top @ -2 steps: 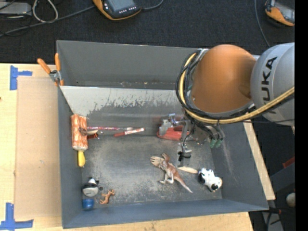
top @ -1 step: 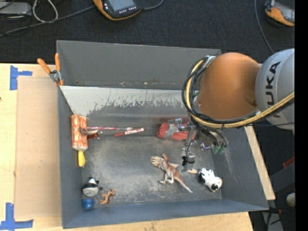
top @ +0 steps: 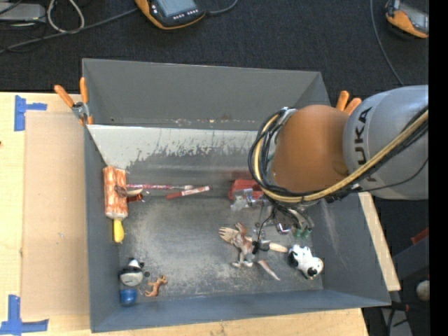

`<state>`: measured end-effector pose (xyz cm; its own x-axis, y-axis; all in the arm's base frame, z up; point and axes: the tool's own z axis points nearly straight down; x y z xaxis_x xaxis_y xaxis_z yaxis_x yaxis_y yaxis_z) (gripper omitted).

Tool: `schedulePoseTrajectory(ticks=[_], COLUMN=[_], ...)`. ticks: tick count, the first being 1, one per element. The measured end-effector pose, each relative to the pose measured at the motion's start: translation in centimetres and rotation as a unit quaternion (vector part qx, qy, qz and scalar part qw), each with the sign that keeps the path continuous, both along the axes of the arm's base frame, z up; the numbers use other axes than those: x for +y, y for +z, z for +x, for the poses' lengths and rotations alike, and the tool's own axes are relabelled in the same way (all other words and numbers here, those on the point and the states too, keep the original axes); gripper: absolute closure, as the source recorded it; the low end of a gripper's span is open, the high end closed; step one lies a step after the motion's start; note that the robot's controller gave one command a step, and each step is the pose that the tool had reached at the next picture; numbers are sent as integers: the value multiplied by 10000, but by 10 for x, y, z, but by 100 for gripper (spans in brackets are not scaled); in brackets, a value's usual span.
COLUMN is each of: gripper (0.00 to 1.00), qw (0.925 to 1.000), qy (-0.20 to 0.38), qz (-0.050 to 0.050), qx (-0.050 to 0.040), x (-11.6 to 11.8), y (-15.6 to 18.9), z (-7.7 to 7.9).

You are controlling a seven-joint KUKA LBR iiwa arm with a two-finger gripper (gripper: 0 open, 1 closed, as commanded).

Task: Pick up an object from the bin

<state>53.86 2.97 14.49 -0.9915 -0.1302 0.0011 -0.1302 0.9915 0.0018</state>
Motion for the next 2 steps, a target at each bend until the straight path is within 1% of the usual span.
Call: schedulePoseTrajectory(ticks=[1, 2], gripper=[0, 100], qw=[9989, 9998], qy=[-476, 211], qz=[0, 18], qx=[1, 8], x=[-39, -53], y=[-44, -74], z=[-16, 9])
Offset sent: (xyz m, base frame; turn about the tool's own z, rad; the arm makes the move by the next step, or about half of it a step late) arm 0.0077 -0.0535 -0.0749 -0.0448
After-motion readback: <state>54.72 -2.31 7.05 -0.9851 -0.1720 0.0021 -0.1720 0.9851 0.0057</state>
